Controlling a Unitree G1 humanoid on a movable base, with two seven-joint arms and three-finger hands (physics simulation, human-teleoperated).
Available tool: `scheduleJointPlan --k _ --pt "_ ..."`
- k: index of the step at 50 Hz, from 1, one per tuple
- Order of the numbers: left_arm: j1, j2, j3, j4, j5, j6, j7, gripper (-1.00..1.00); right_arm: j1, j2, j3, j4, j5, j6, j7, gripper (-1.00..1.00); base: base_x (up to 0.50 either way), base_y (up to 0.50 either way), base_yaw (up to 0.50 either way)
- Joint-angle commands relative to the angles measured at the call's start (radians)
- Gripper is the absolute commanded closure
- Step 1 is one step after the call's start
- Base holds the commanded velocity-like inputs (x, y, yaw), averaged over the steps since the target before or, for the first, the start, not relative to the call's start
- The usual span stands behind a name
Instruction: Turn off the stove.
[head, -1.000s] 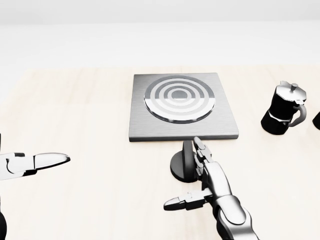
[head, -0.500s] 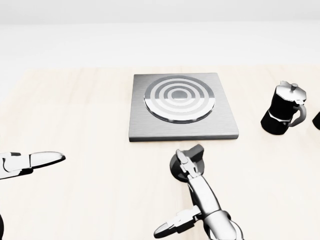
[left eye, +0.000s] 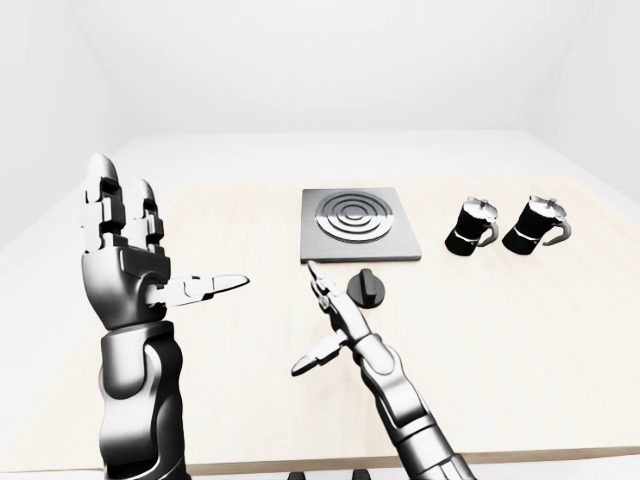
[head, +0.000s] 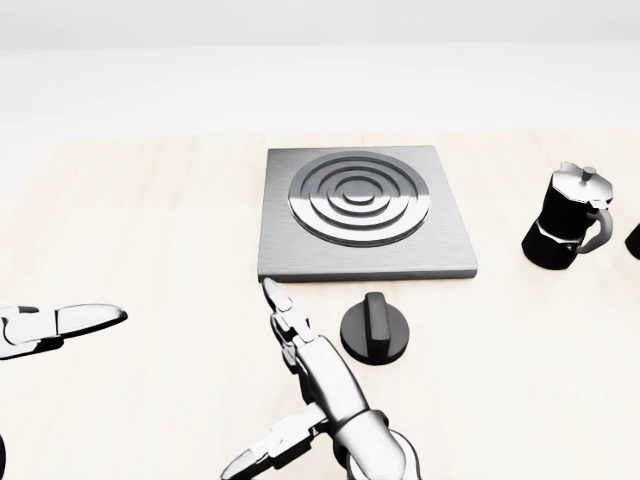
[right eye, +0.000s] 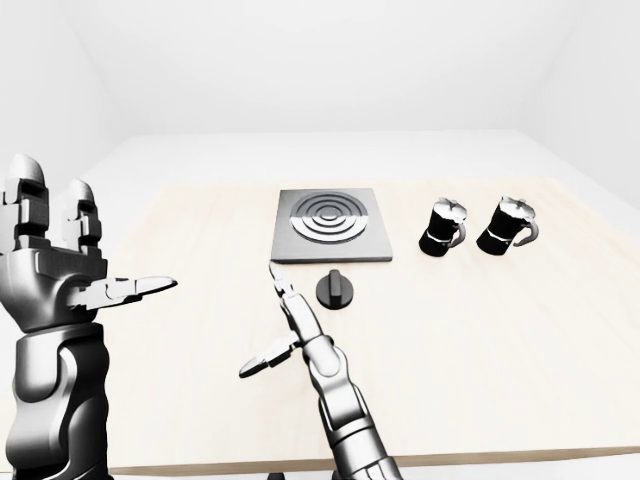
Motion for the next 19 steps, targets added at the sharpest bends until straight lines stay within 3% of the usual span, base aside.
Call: scheduleJointPlan --k 1,19 --pt "0.003 -0.001 0.002 0.001 -0.001 0.0 -0.002 -1.0 -0.002 0.025 0.016 -0.04 -0.008 0.018 0.011 -1.0 0.0 0.0 0.0" --pt "0.006 -0.002 0.0 -0.006 0.005 0.0 -0.002 -1.0 0.063 0.016 0.09 -0.204 0.019 0.078 0.085 -1.0 0.0 0.0 0.0"
